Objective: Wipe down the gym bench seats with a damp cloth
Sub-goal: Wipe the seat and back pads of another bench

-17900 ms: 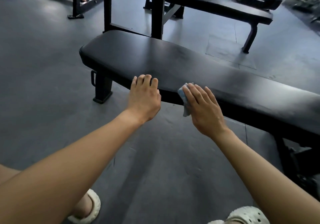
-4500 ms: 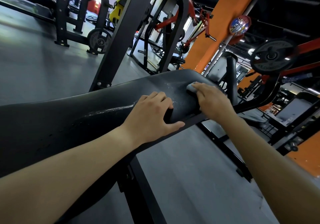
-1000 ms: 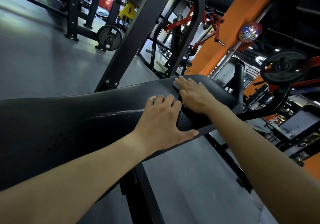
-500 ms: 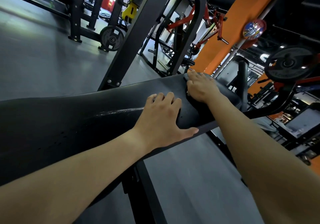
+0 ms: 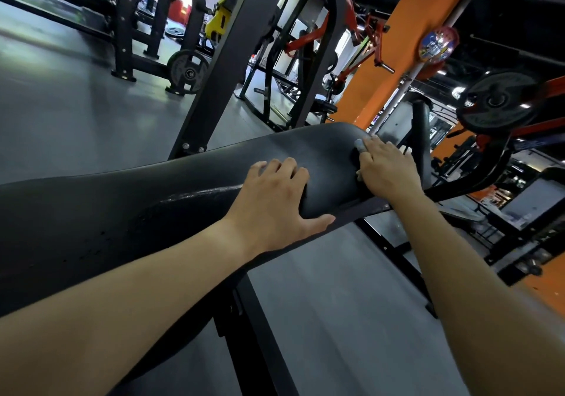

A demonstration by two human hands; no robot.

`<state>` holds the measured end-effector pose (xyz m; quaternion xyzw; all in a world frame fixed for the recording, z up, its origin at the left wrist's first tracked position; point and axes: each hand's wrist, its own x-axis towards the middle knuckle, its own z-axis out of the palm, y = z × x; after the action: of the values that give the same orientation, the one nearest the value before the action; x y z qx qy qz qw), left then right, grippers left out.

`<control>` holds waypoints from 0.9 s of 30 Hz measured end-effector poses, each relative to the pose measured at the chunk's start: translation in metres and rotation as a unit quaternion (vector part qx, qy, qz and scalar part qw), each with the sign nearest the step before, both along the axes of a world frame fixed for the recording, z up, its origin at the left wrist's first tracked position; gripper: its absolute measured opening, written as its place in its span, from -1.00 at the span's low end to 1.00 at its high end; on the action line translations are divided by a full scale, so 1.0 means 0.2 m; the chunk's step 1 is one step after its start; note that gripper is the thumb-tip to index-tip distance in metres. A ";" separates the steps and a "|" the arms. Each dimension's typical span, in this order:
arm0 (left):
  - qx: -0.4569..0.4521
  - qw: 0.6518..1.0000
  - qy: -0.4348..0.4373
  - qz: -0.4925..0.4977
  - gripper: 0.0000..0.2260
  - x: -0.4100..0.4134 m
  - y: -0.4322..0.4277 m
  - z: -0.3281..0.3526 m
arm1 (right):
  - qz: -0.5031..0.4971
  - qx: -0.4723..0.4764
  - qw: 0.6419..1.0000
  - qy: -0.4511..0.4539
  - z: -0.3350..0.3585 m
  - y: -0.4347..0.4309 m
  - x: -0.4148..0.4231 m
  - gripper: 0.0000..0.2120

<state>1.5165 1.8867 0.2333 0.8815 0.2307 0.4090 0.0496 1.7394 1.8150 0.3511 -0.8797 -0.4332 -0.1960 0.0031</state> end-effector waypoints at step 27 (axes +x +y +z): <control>0.033 0.999 0.030 0.006 -0.30 -0.02 -0.02 0.00 | 0.147 0.055 0.987 0.033 -0.30 -0.30 -0.46 -0.45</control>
<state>1.5117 1.8821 0.2338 0.8932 0.2237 0.3900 0.0106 1.6466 1.7552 0.2920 -0.8111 -0.5457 -0.1880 0.0946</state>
